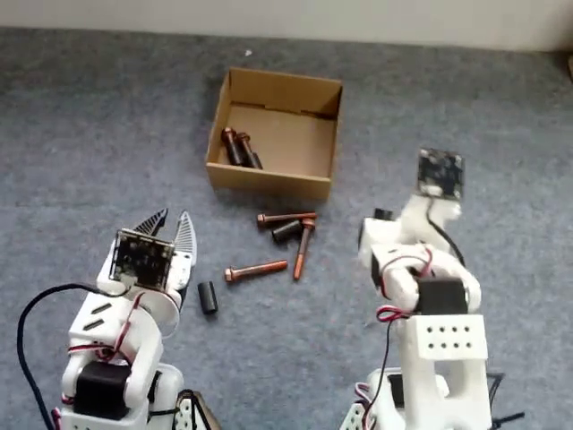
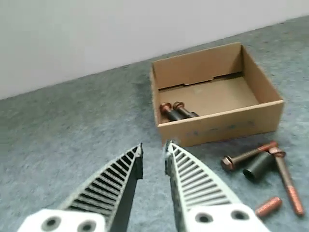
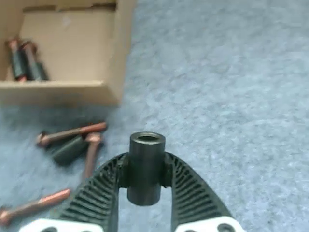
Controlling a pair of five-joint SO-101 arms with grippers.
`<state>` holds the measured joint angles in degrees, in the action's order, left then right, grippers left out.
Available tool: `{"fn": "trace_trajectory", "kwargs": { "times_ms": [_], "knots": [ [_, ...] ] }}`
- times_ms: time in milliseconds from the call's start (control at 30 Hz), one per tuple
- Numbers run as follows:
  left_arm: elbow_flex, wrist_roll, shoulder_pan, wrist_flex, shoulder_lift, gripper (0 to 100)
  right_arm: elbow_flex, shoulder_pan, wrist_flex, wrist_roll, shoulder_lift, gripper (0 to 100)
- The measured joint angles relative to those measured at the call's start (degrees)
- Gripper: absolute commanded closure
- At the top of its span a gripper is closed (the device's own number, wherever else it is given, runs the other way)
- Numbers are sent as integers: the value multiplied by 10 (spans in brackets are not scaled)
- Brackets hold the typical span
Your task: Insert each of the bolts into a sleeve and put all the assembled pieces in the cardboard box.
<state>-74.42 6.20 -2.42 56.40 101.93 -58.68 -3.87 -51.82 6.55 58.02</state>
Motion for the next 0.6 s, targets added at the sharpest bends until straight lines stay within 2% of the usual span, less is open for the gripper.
{"fn": "trace_trajectory", "kwargs": {
  "times_ms": [167,300,467,600],
  "knots": [
    [88,4,-55,4,-138,882,-91,62,105,35,23,995],
    [172,4,-113,4,-313,880,-105,100,121,68,25,995],
    [288,4,-175,4,-548,879,-105,135,124,74,25,995],
    [395,4,-200,17,-738,796,-105,139,124,74,25,995]
  ]
}}
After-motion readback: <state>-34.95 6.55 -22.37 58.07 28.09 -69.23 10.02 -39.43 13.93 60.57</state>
